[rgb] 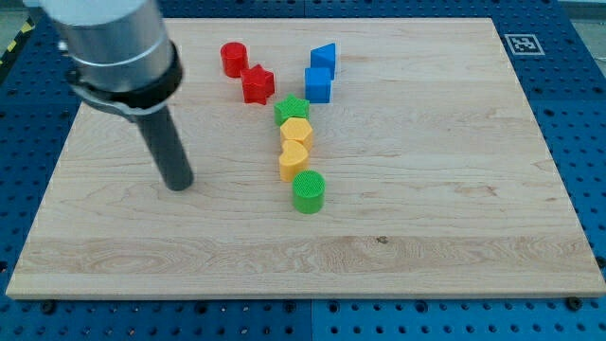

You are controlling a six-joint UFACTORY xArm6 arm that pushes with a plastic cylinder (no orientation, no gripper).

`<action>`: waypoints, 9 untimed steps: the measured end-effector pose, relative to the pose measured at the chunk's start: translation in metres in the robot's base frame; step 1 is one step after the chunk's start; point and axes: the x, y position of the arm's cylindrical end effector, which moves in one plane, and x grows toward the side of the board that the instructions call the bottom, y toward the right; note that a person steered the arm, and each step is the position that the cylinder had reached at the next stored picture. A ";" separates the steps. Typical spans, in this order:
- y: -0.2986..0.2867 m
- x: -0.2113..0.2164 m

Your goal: Move the green circle towards the right

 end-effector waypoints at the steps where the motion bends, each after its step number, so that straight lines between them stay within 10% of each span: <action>1: 0.047 0.021; 9: 0.230 0.047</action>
